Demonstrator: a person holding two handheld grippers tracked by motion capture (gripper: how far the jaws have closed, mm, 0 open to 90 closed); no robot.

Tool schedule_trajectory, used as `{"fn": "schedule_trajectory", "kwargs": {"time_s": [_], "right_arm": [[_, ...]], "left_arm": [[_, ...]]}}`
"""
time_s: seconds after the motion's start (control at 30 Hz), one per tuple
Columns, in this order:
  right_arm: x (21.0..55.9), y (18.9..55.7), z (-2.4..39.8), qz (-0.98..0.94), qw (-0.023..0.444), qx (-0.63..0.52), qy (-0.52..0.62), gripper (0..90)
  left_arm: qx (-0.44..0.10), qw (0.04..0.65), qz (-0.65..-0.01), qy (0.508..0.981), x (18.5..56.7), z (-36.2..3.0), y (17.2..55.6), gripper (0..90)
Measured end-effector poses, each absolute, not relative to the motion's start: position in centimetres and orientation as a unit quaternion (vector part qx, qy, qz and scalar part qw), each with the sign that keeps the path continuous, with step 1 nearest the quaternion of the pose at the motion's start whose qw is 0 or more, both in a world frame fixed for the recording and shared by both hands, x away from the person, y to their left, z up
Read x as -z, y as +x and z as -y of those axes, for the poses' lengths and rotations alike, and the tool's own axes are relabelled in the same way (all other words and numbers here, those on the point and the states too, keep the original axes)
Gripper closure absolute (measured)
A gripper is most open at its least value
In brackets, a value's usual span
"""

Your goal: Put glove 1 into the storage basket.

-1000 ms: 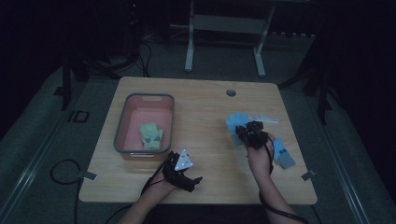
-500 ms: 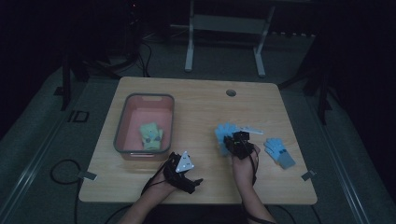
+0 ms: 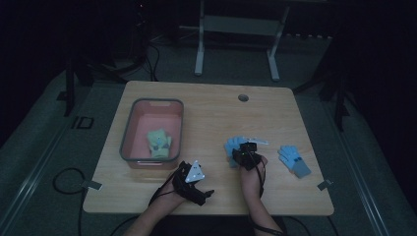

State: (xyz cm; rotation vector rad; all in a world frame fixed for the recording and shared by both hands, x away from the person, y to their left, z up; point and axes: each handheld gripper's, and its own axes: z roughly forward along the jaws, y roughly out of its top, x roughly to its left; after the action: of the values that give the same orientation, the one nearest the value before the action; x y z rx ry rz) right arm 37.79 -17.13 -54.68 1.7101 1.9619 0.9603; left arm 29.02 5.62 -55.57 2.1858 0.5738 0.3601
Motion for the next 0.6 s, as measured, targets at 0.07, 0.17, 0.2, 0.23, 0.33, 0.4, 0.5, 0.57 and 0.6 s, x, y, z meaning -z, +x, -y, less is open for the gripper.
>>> {"fn": "schedule_trajectory", "kwargs": {"time_s": [0.07,0.17,0.2,0.23,0.33,0.4,0.5,0.57,0.6], "right_arm": [[54.4,37.8,17.3,-0.695,0.181,-0.343,0.606,68.2],[53.1,37.6,17.8,-0.700,0.181,-0.354,0.593,66.0],[52.1,37.7,18.3,-0.711,0.184,-0.359,0.577,64.5],[51.8,37.8,18.5,-0.714,0.181,-0.363,0.571,64.5],[50.6,38.1,19.8,-0.730,0.181,-0.377,0.541,64.9],[50.0,38.2,20.7,-0.740,0.183,-0.377,0.527,65.0],[49.6,38.2,22.2,-0.756,0.174,-0.380,0.503,65.2],[49.4,38.1,23.7,-0.767,0.168,-0.386,0.484,65.2],[49.3,38.0,24.2,-0.770,0.170,-0.386,0.479,65.3]], "left_arm": [[-0.143,0.416,-0.228,0.869,55.6,-5.6,29.0,1.3],[-0.143,0.418,-0.227,0.868,55.6,-5.7,29.0,1.3],[-0.144,0.417,-0.227,0.868,55.6,-5.7,29.0,1.3],[-0.143,0.419,-0.226,0.868,55.6,-5.7,29.0,1.3],[-0.142,0.419,-0.227,0.868,55.5,-5.7,29.0,1.3],[-0.142,0.418,-0.228,0.868,55.5,-5.8,29.0,1.3],[-0.141,0.418,-0.227,0.868,55.5,-5.8,29.1,1.3],[-0.142,0.418,-0.228,0.868,55.5,-5.8,29.1,1.3],[-0.141,0.420,-0.229,0.867,55.5,-5.8,29.1,1.3]]}}
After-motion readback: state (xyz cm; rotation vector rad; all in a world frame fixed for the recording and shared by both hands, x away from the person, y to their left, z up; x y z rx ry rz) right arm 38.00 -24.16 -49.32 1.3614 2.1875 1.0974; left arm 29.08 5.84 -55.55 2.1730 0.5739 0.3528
